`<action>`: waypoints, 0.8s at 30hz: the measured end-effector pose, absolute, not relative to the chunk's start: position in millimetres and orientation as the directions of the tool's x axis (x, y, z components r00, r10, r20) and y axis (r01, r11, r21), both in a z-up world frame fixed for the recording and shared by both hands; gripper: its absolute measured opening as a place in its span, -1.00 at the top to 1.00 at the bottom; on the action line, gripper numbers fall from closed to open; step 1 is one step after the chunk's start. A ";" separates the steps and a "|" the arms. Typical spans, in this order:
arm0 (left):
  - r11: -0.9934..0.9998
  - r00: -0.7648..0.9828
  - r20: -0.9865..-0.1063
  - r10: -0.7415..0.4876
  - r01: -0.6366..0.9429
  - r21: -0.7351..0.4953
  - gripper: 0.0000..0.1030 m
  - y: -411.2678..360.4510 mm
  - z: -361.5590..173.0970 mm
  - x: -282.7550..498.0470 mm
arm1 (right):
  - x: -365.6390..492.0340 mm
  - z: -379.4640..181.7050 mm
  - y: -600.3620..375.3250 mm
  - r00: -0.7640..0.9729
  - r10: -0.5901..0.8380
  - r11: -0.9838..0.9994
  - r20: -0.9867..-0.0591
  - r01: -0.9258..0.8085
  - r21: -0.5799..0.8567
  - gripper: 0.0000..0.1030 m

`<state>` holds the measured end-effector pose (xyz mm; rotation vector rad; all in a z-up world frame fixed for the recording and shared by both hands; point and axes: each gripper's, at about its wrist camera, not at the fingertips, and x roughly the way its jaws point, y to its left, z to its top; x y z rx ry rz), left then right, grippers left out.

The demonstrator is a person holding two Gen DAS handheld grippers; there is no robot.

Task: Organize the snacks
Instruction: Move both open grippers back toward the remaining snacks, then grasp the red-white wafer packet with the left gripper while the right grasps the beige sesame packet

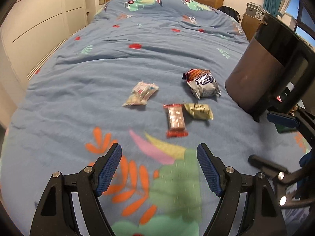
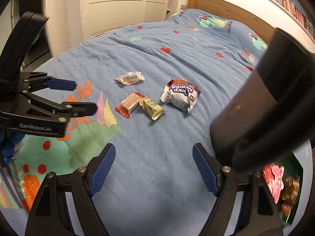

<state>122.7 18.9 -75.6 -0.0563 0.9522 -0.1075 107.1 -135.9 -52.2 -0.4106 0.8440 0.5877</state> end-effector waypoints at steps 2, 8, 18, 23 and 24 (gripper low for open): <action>0.992 0.567 -0.814 -0.129 0.067 -0.110 -0.43 17.2 -81.0 133.5 | 113.5 -57.8 -132.5 0.517 0.313 0.757 -0.797 -0.642 -0.119 -1.00; 0.991 0.532 -0.836 -0.135 0.076 -0.112 -0.43 7.5 -101.3 161.4 | 125.5 -76.7 -126.5 0.494 0.290 0.733 -0.819 -0.665 -0.142 -1.00; 0.991 0.499 -0.859 -0.117 0.006 -0.132 0.01 17.7 -120.2 191.5 | 139.1 -90.4 -113.0 0.469 0.296 0.715 -0.832 -0.686 -0.132 -1.00; 0.984 0.498 -0.854 -0.150 -0.013 -0.180 0.17 29.1 -124.6 197.3 | 156.7 -92.6 -102.7 0.457 0.310 0.713 -0.834 -0.692 -0.114 -1.00; 0.983 0.499 -0.853 -0.154 -0.011 -0.184 0.18 29.2 -125.2 196.3 | 160.6 -94.3 -99.7 0.455 0.305 0.710 -0.837 -0.694 -0.118 -1.00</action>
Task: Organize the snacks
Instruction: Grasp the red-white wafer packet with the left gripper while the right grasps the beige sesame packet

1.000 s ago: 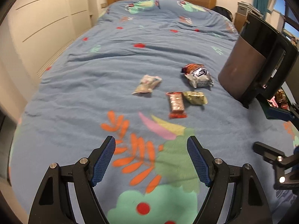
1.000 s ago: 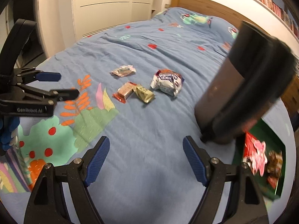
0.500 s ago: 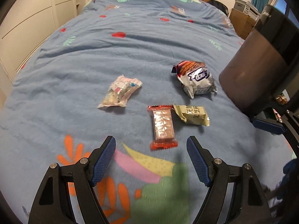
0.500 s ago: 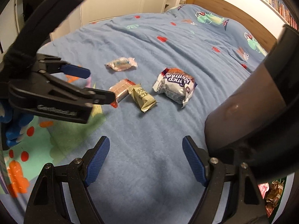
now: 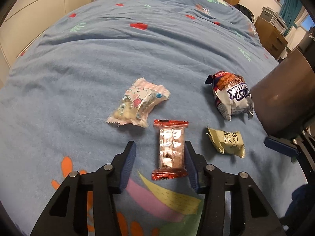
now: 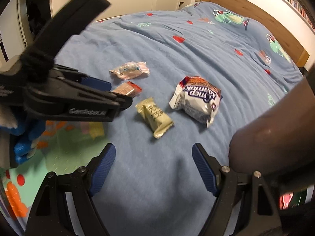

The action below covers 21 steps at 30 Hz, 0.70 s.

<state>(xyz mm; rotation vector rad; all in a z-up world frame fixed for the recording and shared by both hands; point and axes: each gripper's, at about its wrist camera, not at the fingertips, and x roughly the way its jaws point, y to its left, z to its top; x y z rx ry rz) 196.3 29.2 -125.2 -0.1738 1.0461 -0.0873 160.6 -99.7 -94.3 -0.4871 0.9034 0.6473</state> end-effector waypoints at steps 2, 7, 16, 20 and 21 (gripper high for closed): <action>0.984 0.505 -0.849 -0.154 -0.003 -0.180 0.21 29.4 -125.6 195.9 | 166.5 -96.6 -95.5 0.448 0.305 0.706 -0.841 -0.698 -0.116 -1.00; 0.983 0.508 -0.847 -0.154 -0.010 -0.185 0.34 34.7 -129.3 202.3 | 181.9 -101.9 -83.1 0.435 0.301 0.695 -0.848 -0.709 -0.117 -1.00; 0.985 0.527 -0.835 -0.157 0.024 -0.170 0.40 34.0 -131.2 199.0 | 199.9 -115.4 -65.8 0.406 0.279 0.672 -0.870 -0.730 -0.125 -1.00; 0.982 0.527 -0.832 -0.175 0.032 -0.187 0.43 35.7 -130.7 198.3 | 205.2 -116.2 -63.5 0.394 0.282 0.668 -0.875 -0.735 -0.116 -1.00; 0.981 0.527 -0.830 -0.180 0.033 -0.191 0.44 36.4 -130.7 196.4 | 206.1 -116.2 -63.1 0.390 0.285 0.668 -0.876 -0.736 -0.110 -1.00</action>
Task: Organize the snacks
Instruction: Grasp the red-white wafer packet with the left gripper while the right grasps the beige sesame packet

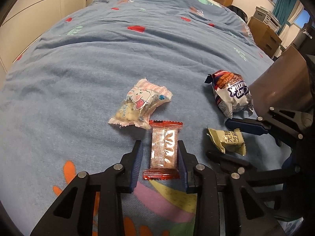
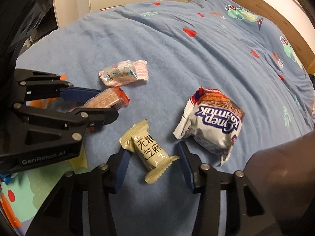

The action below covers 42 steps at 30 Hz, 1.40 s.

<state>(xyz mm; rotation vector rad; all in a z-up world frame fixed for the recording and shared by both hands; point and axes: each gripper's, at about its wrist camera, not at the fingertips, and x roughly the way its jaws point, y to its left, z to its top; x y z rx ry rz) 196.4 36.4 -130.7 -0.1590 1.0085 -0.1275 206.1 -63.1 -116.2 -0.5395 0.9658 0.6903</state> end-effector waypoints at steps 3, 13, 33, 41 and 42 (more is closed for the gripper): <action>0.980 0.527 -0.829 -0.186 0.035 -0.198 0.45 37.0 -131.2 195.5 | 206.1 -117.1 -62.1 0.384 0.281 0.660 -0.880 -0.743 -0.113 -1.00; 0.983 0.536 -0.826 -0.174 0.049 -0.175 0.45 32.3 -133.0 195.2 | 209.1 -121.5 -68.1 0.385 0.298 0.699 -0.873 -0.711 -0.075 -1.00; 0.984 0.541 -0.824 -0.169 0.050 -0.169 0.45 30.5 -132.1 192.4 | 216.2 -118.2 -70.5 0.367 0.345 0.728 -0.864 -0.685 0.000 -1.00; 0.981 0.534 -0.824 -0.187 0.058 -0.185 0.46 34.1 -130.7 194.8 | 218.1 -118.4 -66.1 0.363 0.349 0.723 -0.864 -0.691 0.001 -1.00; 0.981 0.534 -0.824 -0.188 0.059 -0.185 0.47 34.4 -130.9 195.0 | 218.6 -118.4 -65.4 0.363 0.348 0.722 -0.864 -0.692 0.000 -1.00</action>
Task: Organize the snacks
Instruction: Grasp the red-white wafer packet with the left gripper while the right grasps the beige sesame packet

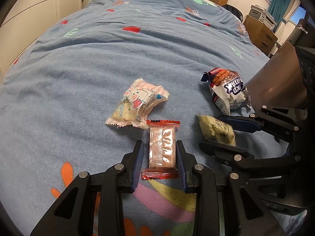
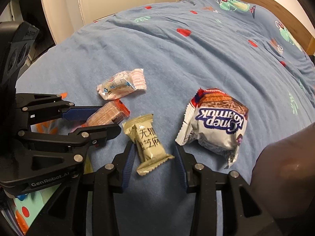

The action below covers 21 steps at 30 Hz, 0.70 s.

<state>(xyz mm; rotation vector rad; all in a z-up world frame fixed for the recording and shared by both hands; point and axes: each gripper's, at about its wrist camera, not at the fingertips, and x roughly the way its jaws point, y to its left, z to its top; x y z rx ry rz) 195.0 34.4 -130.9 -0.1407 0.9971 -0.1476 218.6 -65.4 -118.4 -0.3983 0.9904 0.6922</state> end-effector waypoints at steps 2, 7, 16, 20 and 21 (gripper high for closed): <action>0.981 0.535 -0.824 -0.188 0.062 -0.184 0.49 34.9 -130.8 195.3 | 219.6 -118.5 -63.8 0.364 0.346 0.720 -0.865 -0.694 -0.004 -1.00; 0.981 0.539 -0.821 -0.188 0.060 -0.185 0.59 34.6 -131.5 194.5 | 220.8 -118.1 -57.3 0.370 0.333 0.707 -0.867 -0.706 -0.030 -1.00; 0.981 0.552 -0.813 -0.185 0.049 -0.189 0.61 34.7 -131.4 194.4 | 213.5 -117.8 -57.2 0.404 0.322 0.730 -0.856 -0.682 -0.047 -0.79; 0.982 0.558 -0.810 -0.180 0.047 -0.185 0.61 33.2 -129.0 191.0 | 207.7 -116.7 -65.9 0.431 0.325 0.764 -0.842 -0.644 -0.035 -0.75; 0.982 0.559 -0.810 -0.178 0.048 -0.182 0.61 32.7 -128.6 190.5 | 205.6 -116.1 -68.4 0.436 0.327 0.772 -0.838 -0.636 -0.029 -0.75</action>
